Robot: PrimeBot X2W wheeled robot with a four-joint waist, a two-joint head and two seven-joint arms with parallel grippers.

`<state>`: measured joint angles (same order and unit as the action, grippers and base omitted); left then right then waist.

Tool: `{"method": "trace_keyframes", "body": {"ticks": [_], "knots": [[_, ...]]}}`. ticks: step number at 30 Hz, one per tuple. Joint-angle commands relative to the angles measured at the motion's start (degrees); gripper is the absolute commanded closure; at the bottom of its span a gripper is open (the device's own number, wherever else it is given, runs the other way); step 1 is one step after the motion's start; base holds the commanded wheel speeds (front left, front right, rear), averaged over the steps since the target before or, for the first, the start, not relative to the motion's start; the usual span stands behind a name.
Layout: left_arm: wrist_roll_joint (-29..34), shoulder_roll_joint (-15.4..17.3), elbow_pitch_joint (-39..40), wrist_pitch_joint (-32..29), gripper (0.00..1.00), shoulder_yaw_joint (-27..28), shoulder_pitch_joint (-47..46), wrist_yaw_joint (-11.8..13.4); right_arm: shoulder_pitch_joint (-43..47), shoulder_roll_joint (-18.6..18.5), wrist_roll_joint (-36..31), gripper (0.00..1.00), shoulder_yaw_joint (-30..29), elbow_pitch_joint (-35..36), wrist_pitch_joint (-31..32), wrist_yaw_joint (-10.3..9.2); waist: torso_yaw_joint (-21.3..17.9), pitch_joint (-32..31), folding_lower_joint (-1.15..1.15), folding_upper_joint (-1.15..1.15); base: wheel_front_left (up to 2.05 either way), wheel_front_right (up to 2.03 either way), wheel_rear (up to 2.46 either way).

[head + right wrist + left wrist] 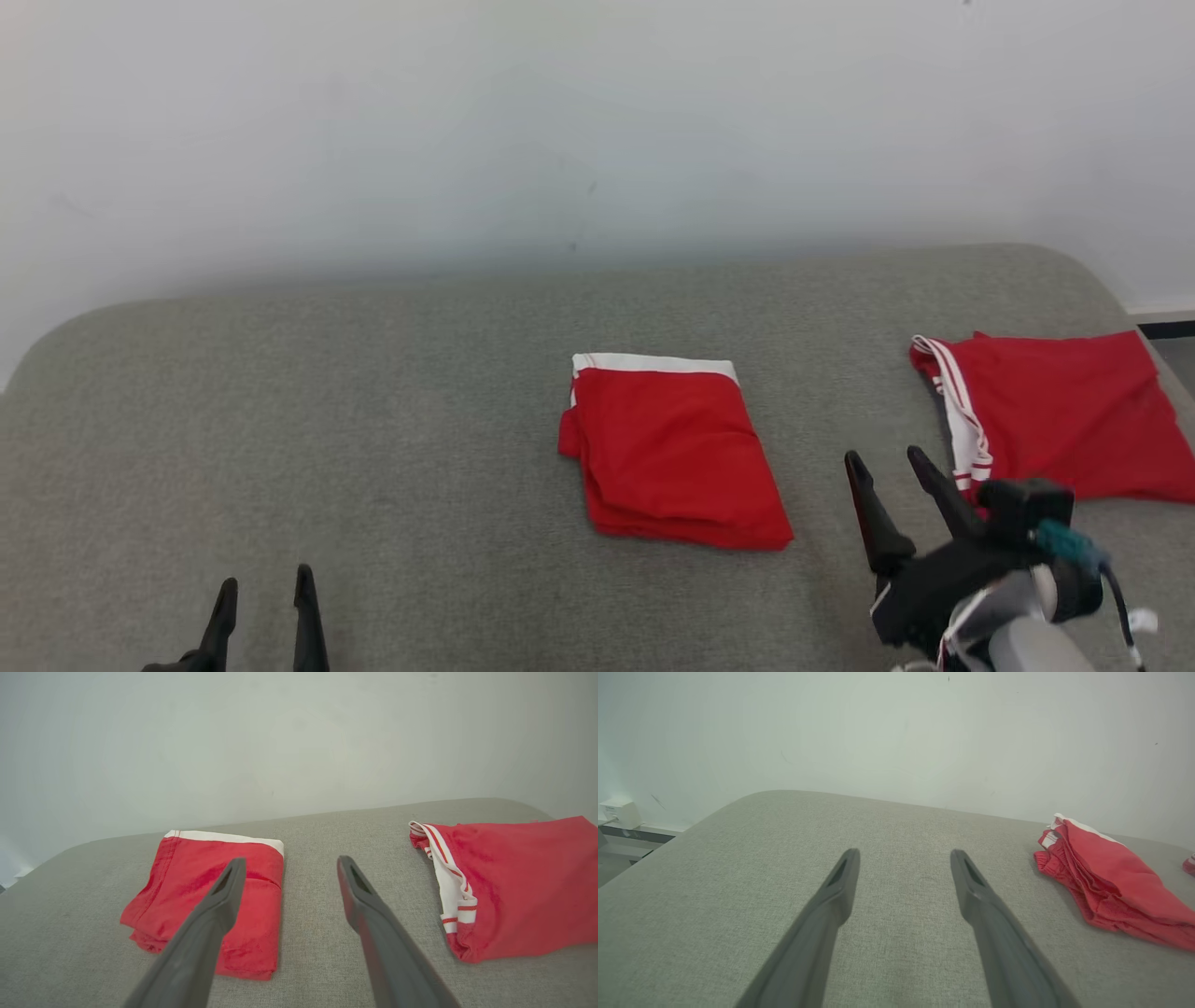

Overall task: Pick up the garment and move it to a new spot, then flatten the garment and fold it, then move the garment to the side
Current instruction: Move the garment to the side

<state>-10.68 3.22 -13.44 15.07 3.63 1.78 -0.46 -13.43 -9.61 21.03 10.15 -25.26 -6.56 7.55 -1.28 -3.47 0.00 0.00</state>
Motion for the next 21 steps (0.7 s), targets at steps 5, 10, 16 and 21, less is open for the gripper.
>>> {"method": "trace_keyframes", "body": {"ticks": [5, 10, 16, 21], "knots": [[0.37, -0.09, 0.64, 0.09, 0.0, -1.04, 0.64, -0.17, -5.83, -1.27, 2.47, 0.0, -0.65, -4.66, 8.59, -0.16, 4.0, 2.45, 0.0, 0.0, 0.0, 0.0, 0.0], [0.62, -0.17, 1.01, 0.09, 0.0, -2.06, -0.56, -0.4, -12.65, -2.13, 3.1, 0.0, -2.57, -11.83, 17.15, -0.16, 8.08, 5.06, 0.0, 0.0, 0.0, 0.0, 0.0], [0.84, -0.23, 1.32, 0.09, 0.0, -3.13, -2.19, -0.93, -18.92, -2.84, 1.41, 0.0, -4.52, -20.21, 23.07, -0.16, 12.47, 8.36, 0.0, 0.0, 0.0, 0.0, 0.0], [0.78, -0.28, 1.7, 0.09, 0.0, -3.87, -3.37, -0.97, -22.56, -2.13, 0.66, 0.0, -5.55, -25.48, 25.45, -0.16, 14.83, 10.8, 0.0, 0.0, 0.0, 0.0, 0.0]]}}
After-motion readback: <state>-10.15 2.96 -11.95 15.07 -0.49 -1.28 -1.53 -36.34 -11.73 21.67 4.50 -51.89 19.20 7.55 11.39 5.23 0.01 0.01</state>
